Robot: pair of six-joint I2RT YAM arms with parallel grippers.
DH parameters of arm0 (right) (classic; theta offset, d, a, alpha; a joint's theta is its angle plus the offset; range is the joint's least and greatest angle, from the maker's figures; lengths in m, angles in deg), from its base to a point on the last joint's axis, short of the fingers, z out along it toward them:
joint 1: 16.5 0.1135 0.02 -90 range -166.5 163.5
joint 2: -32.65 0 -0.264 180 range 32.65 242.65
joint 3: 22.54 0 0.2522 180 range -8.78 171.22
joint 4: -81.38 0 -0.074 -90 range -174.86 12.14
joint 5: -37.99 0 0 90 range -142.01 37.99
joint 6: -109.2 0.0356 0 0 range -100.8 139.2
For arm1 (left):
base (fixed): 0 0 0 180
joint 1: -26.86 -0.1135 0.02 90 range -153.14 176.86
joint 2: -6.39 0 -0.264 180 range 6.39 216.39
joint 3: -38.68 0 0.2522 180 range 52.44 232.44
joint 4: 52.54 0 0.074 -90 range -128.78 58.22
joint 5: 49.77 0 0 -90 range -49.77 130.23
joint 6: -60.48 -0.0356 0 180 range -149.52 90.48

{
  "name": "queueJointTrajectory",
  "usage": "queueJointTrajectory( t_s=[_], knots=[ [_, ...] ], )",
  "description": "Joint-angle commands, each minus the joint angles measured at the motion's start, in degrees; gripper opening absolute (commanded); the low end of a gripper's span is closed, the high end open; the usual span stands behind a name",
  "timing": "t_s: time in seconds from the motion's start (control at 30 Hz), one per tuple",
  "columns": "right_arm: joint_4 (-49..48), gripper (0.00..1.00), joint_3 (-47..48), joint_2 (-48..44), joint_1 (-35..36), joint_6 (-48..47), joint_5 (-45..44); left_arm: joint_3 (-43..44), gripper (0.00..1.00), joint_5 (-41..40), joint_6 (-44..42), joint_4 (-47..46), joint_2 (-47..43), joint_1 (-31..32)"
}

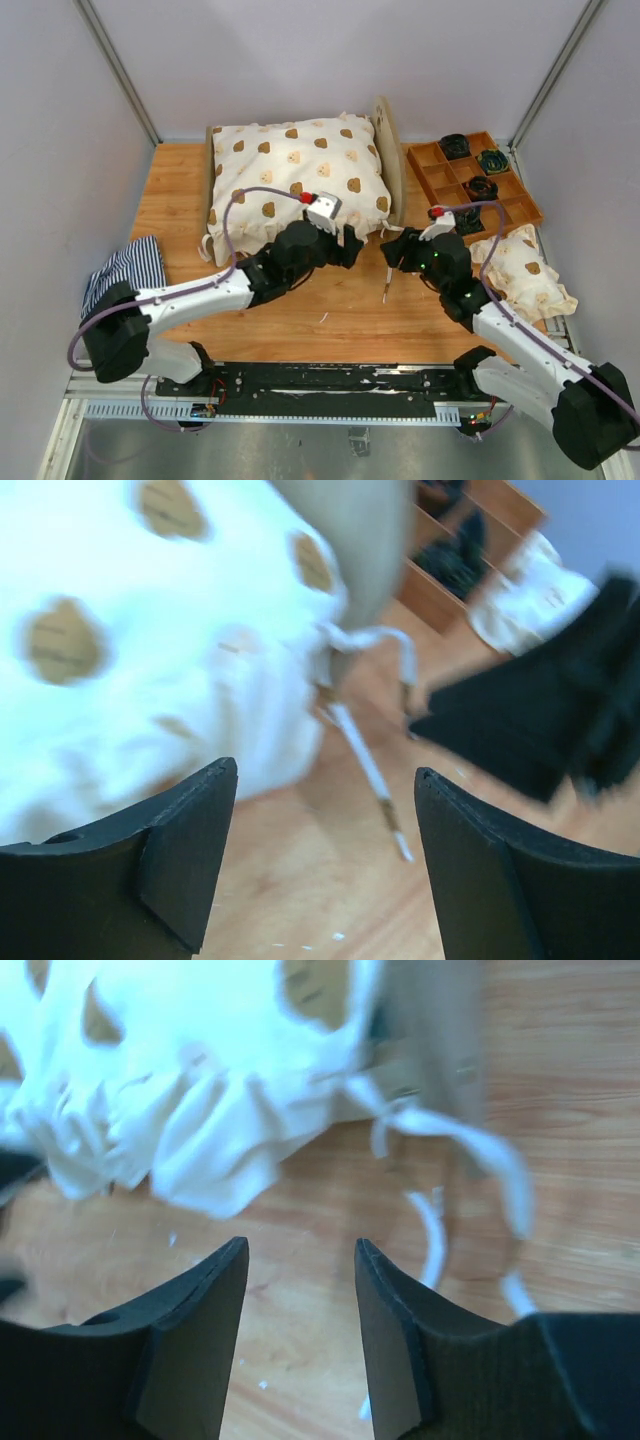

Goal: Set up the pet bed

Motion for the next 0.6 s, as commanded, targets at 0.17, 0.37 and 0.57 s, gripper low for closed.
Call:
queueJointTrajectory(
  t_s=[0.17, 0.37, 0.57],
  knots=[
    [-7.48, 0.52, 5.34, 11.05, 16.50, 3.23, -14.06, -1.35, 0.75, -10.90, -1.87, 21.04, -18.63, -14.78],
    [-16.09, 0.52, 4.44, 21.04, 17.18, 15.78, -18.41, -6.57, 0.63, -6.86, 2.21, 20.21, -23.89, -20.95],
    [-33.92, 0.50, 1.76, 28.87, 17.13, 21.07, -22.97, -10.18, 0.60, -5.15, 5.22, 17.06, -21.99, -23.05]
  ],
)
